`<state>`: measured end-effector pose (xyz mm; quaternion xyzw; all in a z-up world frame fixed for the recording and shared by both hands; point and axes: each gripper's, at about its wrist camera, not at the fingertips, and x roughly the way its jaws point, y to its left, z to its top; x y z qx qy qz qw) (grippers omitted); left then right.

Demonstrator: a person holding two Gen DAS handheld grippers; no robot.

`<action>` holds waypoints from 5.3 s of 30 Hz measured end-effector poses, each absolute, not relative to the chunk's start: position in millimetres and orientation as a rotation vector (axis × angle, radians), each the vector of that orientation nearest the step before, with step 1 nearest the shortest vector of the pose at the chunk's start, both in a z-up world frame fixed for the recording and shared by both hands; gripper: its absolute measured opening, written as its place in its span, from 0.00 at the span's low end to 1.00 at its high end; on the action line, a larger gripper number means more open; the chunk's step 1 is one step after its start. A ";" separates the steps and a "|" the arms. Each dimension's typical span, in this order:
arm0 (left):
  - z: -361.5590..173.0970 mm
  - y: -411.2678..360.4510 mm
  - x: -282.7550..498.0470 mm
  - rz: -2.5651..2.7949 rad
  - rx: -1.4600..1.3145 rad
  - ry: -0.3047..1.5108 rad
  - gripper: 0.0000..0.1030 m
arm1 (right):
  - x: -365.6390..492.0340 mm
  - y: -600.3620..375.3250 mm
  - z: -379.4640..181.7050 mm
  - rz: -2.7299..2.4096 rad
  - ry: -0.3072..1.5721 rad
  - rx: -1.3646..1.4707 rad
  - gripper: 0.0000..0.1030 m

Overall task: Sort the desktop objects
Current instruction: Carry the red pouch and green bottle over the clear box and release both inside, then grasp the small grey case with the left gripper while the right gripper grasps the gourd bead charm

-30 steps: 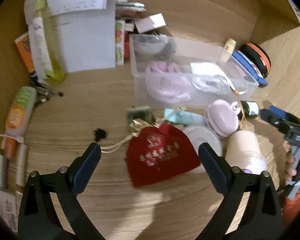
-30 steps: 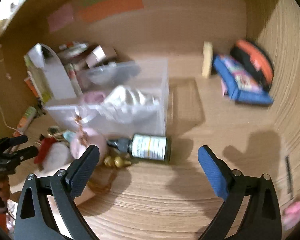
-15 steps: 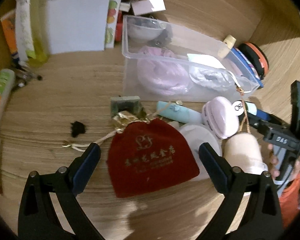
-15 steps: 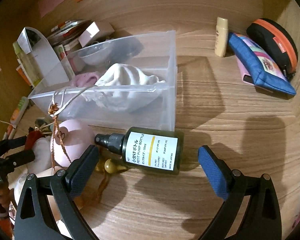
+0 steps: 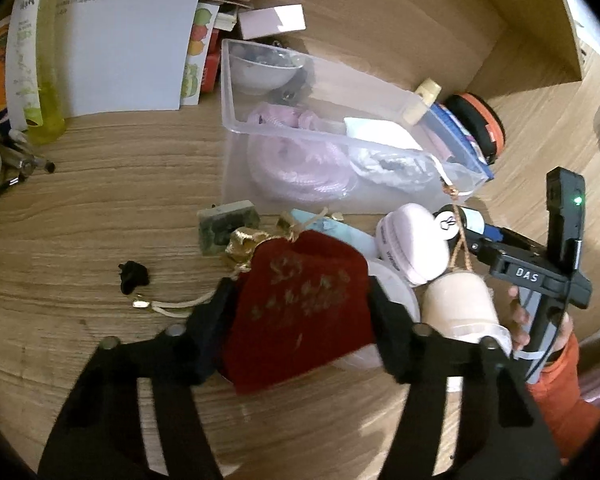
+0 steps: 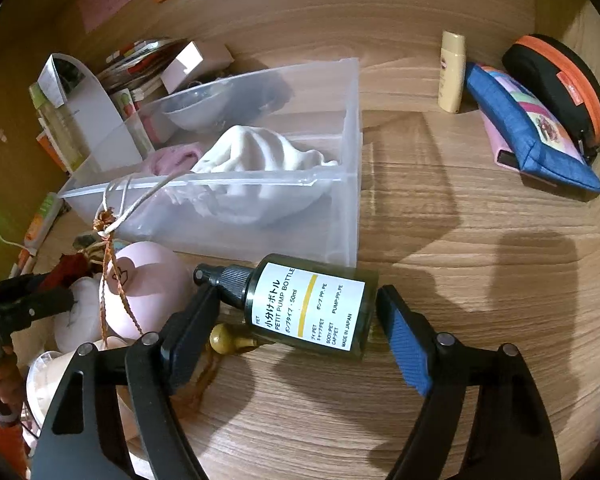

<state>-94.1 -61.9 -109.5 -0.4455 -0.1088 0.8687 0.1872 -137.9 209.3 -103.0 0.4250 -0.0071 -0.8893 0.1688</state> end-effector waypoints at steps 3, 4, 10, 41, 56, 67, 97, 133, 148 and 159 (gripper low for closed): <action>-107.3 -64.3 -94.3 2.460 -1.243 -0.298 0.45 | -135.1 211.6 -100.2 -2.537 -0.014 1.194 0.75; -106.5 -65.4 -94.3 2.476 -1.242 -0.295 0.44 | -133.3 212.6 -98.9 -2.539 -0.015 1.192 0.75; -100.9 -64.4 -90.3 2.555 -1.213 -0.236 0.35 | -122.6 218.4 -87.7 -2.553 -0.022 1.154 0.75; -26.1 -70.4 -40.3 2.724 -0.871 -0.212 0.33 | -75.5 231.1 -24.8 -2.633 -0.062 0.898 0.75; 2.7 -58.5 -70.7 2.700 -0.788 -0.215 0.33 | -99.4 217.4 2.5 -2.604 -0.053 0.815 0.75; 3.8 -53.2 -109.7 2.681 -0.820 -0.218 0.33 | -140.1 191.0 0.6 -2.501 -0.121 0.827 0.75; -60.9 -15.0 -183.6 2.600 -1.073 -0.123 0.33 | -181.7 156.1 -49.9 -2.536 0.026 0.917 0.76; -43.3 -23.4 -160.7 2.785 -0.915 -0.045 0.92 | -173.8 159.7 -40.7 -2.613 0.081 0.848 0.97; -19.3 -76.7 -131.7 2.818 -0.943 -0.185 0.93 | -148.5 182.6 -18.4 -2.667 -0.001 0.787 0.99; -47.2 -103.3 -105.6 2.836 -1.055 -0.152 0.93 | -119.9 209.9 -38.1 -2.668 -0.041 0.915 0.99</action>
